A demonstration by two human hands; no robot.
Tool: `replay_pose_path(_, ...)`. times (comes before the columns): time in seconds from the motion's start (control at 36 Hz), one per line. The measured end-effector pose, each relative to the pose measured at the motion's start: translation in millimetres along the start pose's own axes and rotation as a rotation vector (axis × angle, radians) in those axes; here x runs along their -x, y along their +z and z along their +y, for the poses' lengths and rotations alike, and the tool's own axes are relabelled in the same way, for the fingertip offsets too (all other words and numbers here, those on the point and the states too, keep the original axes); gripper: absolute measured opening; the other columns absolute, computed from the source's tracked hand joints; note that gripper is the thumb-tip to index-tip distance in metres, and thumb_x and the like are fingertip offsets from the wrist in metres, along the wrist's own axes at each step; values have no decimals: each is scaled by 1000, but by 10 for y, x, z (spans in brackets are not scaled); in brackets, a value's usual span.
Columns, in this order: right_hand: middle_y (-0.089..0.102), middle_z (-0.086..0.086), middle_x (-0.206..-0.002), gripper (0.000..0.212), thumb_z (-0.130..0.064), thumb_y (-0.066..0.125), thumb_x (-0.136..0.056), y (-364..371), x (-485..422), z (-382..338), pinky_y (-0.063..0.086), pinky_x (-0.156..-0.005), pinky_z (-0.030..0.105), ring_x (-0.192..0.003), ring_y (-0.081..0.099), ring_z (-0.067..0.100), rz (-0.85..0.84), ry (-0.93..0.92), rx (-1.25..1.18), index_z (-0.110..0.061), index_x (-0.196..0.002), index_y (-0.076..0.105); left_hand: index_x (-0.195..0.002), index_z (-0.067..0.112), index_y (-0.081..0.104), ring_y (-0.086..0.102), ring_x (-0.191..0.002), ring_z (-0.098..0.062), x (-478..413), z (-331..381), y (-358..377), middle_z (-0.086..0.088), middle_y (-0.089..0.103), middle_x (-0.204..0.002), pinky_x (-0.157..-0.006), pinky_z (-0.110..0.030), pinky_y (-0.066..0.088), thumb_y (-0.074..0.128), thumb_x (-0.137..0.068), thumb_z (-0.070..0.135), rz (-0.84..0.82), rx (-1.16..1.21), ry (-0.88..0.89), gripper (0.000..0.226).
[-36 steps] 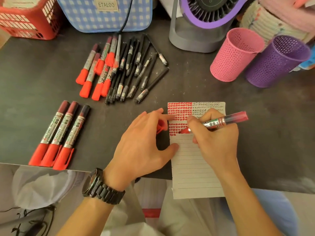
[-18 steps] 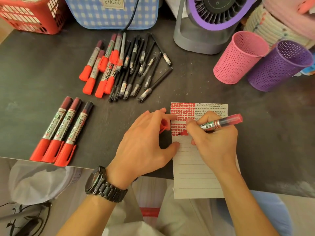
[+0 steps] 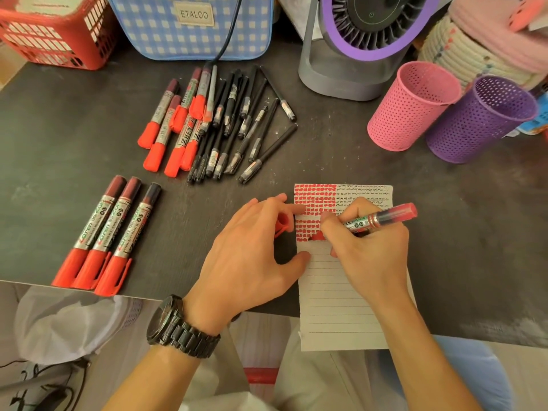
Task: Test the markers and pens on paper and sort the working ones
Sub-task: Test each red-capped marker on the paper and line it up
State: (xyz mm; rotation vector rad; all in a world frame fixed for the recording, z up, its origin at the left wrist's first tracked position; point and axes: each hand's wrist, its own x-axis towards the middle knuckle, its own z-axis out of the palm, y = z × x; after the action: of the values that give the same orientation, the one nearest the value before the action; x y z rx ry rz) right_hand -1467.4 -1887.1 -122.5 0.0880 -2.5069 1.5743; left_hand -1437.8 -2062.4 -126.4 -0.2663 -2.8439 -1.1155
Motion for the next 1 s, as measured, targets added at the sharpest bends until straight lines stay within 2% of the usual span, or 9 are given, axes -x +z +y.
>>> replay_pose_path(0.28, 64, -12, -58, 24, -13, 76, -88, 9, 7, 4, 53, -60, 14, -59, 67, 9, -4, -6, -18, -21, -70, 63, -97, 31, 42, 33, -139, 3, 6, 3, -12, 22, 56, -137, -113, -40, 41, 71, -79, 51, 3, 6, -2, 40)
replay_pose_path(0.44, 64, -18, -59, 25, -13, 75, -88, 12, 5, 5, 50, -60, 11, -61, 67, 6, 4, -18, -14, -23, -69, 62, -97, 35, 37, 36, -139, 2, 12, 23, -13, 22, 57, -135, -110, -42, 43, 74, -78, 47, 23, 8, -1, 43)
replay_pose_path(0.78, 64, -13, -58, 28, -9, 75, -88, -2, 5, 7, 51, -57, 13, -58, 66, 8, 6, -30, -18, -23, -67, 62, -98, 40, 32, 36, -139, 1, 6, 37, -16, 21, 57, -136, -110, -43, 43, 73, -79, 48, 27, -2, 6, 47)
replay_pose_path(1.0, 63, -12, -56, 27, -10, 75, -88, -1, 4, -4, 50, -57, 13, -55, 65, 8, 3, -37, -23, -21, -66, 62, -97, 37, 34, 36, -140, 1, 2, 31, -11, 21, 57, -135, -110, -43, 43, 72, -79, 49, 17, 0, 6, 44)
